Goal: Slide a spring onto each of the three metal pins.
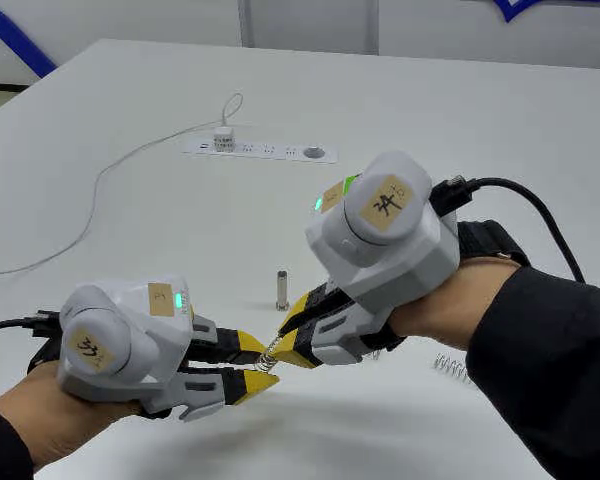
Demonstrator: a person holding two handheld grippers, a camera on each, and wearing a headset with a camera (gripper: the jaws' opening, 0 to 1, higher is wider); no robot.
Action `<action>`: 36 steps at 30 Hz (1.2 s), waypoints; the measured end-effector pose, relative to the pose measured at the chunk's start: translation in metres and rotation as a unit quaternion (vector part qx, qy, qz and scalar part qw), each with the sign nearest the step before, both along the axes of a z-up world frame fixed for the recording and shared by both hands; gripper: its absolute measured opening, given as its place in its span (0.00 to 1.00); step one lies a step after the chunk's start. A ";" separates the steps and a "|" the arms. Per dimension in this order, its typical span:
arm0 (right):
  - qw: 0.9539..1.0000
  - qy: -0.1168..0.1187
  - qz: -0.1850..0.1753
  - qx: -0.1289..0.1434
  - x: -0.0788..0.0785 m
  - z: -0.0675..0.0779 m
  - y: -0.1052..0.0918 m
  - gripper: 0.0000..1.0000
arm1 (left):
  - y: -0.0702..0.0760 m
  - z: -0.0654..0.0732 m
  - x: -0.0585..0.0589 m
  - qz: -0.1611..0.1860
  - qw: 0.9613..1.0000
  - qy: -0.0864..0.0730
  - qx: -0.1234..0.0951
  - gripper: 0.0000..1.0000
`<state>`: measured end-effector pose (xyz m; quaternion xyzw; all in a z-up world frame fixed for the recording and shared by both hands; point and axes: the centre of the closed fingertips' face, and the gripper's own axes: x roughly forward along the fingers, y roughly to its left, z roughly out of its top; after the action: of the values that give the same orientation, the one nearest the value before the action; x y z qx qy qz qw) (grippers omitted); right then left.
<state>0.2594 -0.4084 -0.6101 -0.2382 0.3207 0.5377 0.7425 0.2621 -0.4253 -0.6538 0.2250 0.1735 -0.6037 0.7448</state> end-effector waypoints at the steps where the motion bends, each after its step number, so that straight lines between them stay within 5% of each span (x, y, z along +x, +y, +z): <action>1: 1.000 -0.001 0.000 0.003 0.000 0.001 0.001 0.11 | 0.000 0.000 0.000 0.000 1.000 0.001 -0.001 0.11; 25: 0.999 -0.023 0.000 0.025 0.004 0.007 0.013 0.11 | -0.004 0.004 -0.001 0.004 1.000 0.014 -0.021 0.12; 36: 0.999 -0.023 -0.009 0.025 0.011 0.009 0.010 0.11 | 0.006 0.011 0.010 0.038 0.997 0.035 -0.053 0.19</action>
<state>0.2704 -0.3987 -0.6008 -0.2290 0.2922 0.5336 0.7599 0.2723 -0.4191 -0.6431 0.1574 0.1760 -0.5910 0.7714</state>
